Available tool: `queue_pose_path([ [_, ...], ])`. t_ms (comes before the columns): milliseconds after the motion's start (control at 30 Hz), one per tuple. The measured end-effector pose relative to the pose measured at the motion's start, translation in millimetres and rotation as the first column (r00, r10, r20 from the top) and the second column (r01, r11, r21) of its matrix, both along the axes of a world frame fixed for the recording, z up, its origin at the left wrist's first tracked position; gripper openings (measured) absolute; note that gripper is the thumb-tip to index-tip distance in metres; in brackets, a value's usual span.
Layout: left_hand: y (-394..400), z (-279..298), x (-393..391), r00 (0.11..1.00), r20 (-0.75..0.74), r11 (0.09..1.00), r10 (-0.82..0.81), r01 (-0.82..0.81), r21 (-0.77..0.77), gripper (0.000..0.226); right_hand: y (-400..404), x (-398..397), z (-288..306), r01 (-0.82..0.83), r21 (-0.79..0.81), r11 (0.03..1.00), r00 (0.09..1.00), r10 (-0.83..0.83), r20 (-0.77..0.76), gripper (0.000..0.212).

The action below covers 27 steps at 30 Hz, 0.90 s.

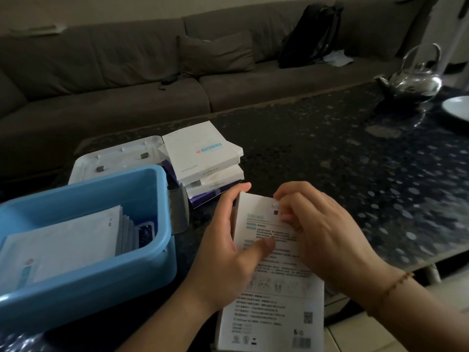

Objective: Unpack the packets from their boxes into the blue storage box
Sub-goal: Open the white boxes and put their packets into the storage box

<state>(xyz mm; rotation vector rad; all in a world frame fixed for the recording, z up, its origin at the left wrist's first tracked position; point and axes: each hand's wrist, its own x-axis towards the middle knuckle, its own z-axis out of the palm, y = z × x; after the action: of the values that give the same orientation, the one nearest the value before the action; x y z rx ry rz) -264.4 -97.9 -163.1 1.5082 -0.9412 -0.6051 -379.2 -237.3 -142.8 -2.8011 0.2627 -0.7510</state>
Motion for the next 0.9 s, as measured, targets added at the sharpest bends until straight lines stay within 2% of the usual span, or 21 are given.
queue_pose_path([
  [67, 0, 1, 2, 1.000, -0.004, 1.000, -0.017, 0.017, 0.010, 0.072, -1, 0, 10, 0.048, 0.154, 0.987, 0.999, -0.048, -0.001, 0.010],
  [200, 2, 6, 5, 0.999, 0.009, 0.998, -0.054, 0.054, 0.023, 0.065, -6, -3, 24, 0.098, 0.417, 0.903, 0.995, -0.104, -0.008, 0.017],
  [367, 4, 21, 8, 0.986, -0.004, 0.984, -0.166, 0.166, 0.063, 0.064, -11, -2, 33, 0.117, 0.503, 0.856, 0.993, -0.109, -0.045, 0.022],
  [600, 8, 35, 15, 0.951, -0.043, 0.952, -0.306, 0.306, 0.014, 0.060, -18, -3, 45, 0.072, 0.675, 0.734, 0.997, -0.061, -0.041, 0.023],
  [767, 10, 40, 14, 0.931, -0.034, 0.931, -0.365, 0.364, -0.011, 0.065, -27, -5, 42, 0.090, 0.827, 0.556, 0.996, -0.050, -0.074, 0.024],
  [900, 7, 45, 11, 0.938, 0.023, 0.937, -0.345, 0.345, -0.046, 0.071, -32, -5, 44, 0.101, 0.940, 0.325, 0.994, 0.008, -0.109, 0.030],
])
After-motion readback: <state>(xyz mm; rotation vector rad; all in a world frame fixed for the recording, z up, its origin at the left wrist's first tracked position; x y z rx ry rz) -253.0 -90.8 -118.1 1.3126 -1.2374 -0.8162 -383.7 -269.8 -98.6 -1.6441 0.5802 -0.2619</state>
